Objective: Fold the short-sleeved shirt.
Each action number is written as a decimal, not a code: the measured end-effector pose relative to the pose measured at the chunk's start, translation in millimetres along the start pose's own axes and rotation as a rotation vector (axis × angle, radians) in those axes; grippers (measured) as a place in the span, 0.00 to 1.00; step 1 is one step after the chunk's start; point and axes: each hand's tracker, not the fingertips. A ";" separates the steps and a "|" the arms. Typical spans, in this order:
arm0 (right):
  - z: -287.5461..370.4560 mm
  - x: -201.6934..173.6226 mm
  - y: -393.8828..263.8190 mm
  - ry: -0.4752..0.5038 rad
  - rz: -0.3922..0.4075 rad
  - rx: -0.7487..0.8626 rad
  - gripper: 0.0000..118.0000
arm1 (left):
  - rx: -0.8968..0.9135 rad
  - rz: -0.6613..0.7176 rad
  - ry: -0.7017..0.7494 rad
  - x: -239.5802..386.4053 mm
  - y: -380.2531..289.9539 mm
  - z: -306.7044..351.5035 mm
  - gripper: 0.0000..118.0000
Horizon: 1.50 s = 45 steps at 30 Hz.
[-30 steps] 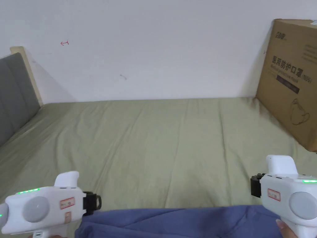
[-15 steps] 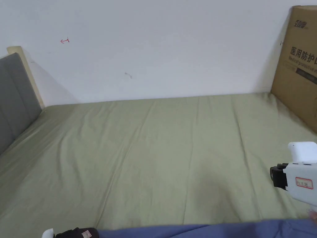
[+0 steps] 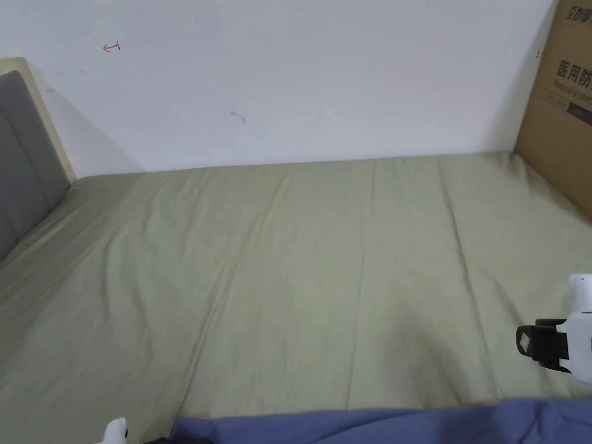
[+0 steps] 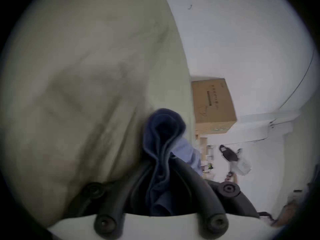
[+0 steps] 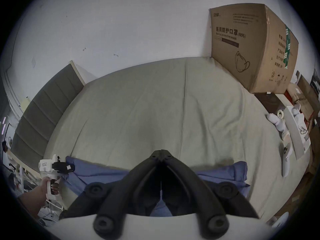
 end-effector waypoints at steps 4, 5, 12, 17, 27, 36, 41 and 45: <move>8.2 3.7 -2.8 0.010 -0.006 0.016 0.00 | 0.031 -0.248 0.242 56.9 -10.7 31.6 0.04; 10.1 4.6 -4.1 0.013 -0.007 0.019 0.00 | 0.080 -0.335 0.381 71.6 -13.9 41.6 0.04; 25.5 13.0 -14.5 0.049 -0.047 0.031 0.00 | 0.199 -0.593 0.549 165.6 -65.3 35.6 0.04; 36.7 17.4 -21.8 0.075 -0.067 0.044 0.00 | 0.010 -0.412 0.306 204.9 -88.2 -58.0 0.04; 36.9 45.4 -37.2 0.061 -0.108 0.021 0.00 | -0.266 -0.358 0.279 206.3 -116.5 -194.3 0.91; 35.5 49.1 -37.2 0.073 -0.124 0.067 0.00 | -0.065 -0.647 0.314 229.2 -110.6 -110.0 0.34; 34.0 50.5 -36.8 0.080 -0.128 0.067 0.00 | -0.182 -0.624 0.286 216.3 -125.5 -130.7 0.01; 35.3 53.2 -37.9 0.079 -0.130 0.063 0.00 | -0.261 -0.649 0.320 208.7 -146.6 -181.8 0.01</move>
